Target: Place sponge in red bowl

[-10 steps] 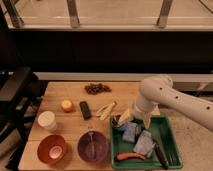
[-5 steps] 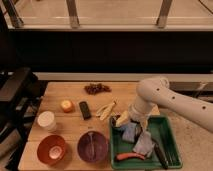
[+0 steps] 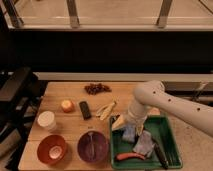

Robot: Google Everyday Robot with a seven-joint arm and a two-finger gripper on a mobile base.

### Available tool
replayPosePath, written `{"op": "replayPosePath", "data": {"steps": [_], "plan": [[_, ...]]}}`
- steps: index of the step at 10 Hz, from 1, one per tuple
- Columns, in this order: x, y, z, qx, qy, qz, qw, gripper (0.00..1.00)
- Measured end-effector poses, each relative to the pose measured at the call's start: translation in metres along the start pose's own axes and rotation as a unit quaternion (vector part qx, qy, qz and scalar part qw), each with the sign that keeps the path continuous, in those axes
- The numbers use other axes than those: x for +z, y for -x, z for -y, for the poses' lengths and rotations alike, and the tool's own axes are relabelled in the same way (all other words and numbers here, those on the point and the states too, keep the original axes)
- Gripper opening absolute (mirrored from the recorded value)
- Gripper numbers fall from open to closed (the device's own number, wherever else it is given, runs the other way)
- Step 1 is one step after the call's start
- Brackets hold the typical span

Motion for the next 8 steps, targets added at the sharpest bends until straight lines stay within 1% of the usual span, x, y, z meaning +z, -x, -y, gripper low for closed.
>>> {"op": "replayPosePath", "data": {"steps": [2,4,8], "plan": [[0.011,-0.003,-0.001,0.001,0.016,-0.009,0.9998,0.8],[0.022,-0.003,-0.007,-0.005,0.021,-0.014,0.9997,0.8],[0.039,0.005,0.002,0.01,0.032,-0.022,0.9992,0.8]]}}
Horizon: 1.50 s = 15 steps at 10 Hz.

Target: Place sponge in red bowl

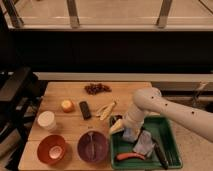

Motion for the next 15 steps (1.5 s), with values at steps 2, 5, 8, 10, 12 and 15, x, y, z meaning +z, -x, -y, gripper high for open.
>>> {"op": "replayPosePath", "data": {"steps": [2,5,8,10,12,15], "plan": [[0.005,0.004,0.009,0.007,0.006,0.0,1.0,0.8],[0.007,0.01,0.017,0.01,0.014,0.007,0.9998,0.8],[0.008,0.015,0.028,0.014,0.024,0.018,0.9995,0.8],[0.011,0.016,0.033,0.017,0.026,0.024,0.9992,0.8],[0.015,0.017,0.037,0.018,0.023,0.028,0.9992,0.8],[0.019,0.014,0.042,0.019,-0.006,0.033,0.9992,0.8]]}}
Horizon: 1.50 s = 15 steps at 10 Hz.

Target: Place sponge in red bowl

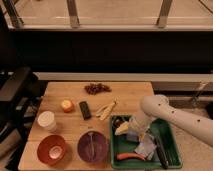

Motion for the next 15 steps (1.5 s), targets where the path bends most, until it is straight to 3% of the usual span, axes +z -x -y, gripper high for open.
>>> {"op": "replayPosePath", "data": {"steps": [5,8,11,15], "plan": [[0.005,0.0,0.011,0.004,-0.027,-0.002,0.9996,0.8],[-0.002,-0.002,0.017,-0.006,-0.033,-0.002,0.9994,0.8],[-0.012,-0.011,0.011,-0.036,-0.028,-0.005,0.9989,0.8],[-0.01,-0.024,0.002,-0.081,-0.043,-0.017,0.9956,0.8]]}}
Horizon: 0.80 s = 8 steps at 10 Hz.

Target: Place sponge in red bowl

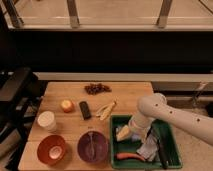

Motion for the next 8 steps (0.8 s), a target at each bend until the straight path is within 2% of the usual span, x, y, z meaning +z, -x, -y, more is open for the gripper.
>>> {"op": "replayPosePath", "data": {"steps": [3,5,8], "plan": [[0.009,0.002,0.005,-0.003,-0.027,-0.002,0.9996,0.8],[0.006,0.006,0.011,0.001,-0.034,0.008,0.9994,0.8],[-0.022,0.01,0.008,0.017,-0.032,0.026,0.999,0.8]]}}
